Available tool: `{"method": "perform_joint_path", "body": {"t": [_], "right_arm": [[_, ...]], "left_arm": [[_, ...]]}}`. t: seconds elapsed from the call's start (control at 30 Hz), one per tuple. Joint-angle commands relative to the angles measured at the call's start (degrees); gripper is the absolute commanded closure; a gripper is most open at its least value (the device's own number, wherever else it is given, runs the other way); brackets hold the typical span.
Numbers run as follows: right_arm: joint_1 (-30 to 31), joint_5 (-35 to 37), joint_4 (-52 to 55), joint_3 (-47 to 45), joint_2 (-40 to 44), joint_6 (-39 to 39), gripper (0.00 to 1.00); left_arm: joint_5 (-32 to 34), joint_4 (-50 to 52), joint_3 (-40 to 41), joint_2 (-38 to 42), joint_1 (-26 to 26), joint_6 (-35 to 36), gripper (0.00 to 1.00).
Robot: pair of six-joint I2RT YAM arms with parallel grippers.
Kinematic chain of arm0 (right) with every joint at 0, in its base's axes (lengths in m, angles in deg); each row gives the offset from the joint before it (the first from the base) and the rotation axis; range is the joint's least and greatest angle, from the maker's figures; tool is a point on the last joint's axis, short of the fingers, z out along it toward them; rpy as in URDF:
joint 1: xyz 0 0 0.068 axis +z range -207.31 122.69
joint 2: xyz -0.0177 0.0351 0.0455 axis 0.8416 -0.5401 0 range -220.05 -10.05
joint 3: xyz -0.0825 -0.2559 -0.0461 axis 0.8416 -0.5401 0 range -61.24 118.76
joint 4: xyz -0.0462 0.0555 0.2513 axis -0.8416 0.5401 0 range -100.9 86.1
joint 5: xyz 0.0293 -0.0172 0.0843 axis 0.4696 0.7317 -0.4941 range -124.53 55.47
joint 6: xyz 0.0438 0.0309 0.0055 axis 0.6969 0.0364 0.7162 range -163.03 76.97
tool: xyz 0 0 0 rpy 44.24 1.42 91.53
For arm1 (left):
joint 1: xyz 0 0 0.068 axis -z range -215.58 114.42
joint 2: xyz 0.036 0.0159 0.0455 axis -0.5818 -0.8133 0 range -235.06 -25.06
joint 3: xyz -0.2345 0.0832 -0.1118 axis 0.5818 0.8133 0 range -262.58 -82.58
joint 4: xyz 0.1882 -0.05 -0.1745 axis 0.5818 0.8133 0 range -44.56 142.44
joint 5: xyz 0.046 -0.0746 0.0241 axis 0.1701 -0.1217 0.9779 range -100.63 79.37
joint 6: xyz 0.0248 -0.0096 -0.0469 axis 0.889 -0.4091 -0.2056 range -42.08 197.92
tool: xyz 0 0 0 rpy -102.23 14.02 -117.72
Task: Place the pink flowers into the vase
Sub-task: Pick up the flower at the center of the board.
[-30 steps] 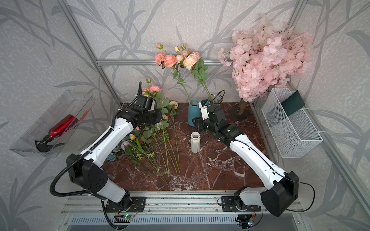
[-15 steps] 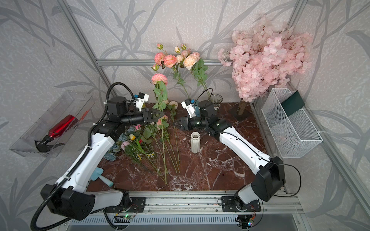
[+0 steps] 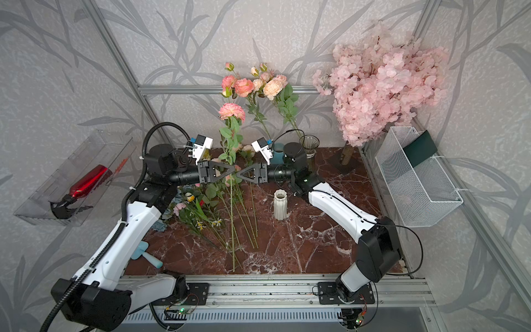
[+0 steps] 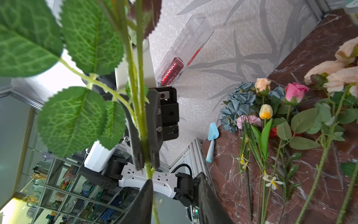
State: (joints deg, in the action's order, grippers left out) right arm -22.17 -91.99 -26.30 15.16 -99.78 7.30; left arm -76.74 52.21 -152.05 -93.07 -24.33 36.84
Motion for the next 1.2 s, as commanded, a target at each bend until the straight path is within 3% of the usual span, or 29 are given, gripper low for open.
{"method": "perform_joint_path", "body": {"t": [0.0,0.47,0.9,1.17], "right_arm": [[1.0,-2.5,-5.1,0.1,-0.4,2.2,0.62],[3.9,-2.9,-6.6,1.4,-2.1,1.8,0.8],[3.9,-2.3,-8.8,2.3,-2.9,2.0,0.82],[3.9,-2.5,-9.1,1.8,-2.3,1.2,0.97]], "left_arm": [[-1.0,-3.1,0.3,0.7,-0.3,-0.2,1.0],[-0.2,-6.1,0.6,0.1,-1.1,-3.4,1.0],[-0.8,-7.3,1.5,0.2,-1.1,-4.3,1.0],[-0.7,-6.8,1.2,0.2,-1.1,-4.0,1.0]]}}
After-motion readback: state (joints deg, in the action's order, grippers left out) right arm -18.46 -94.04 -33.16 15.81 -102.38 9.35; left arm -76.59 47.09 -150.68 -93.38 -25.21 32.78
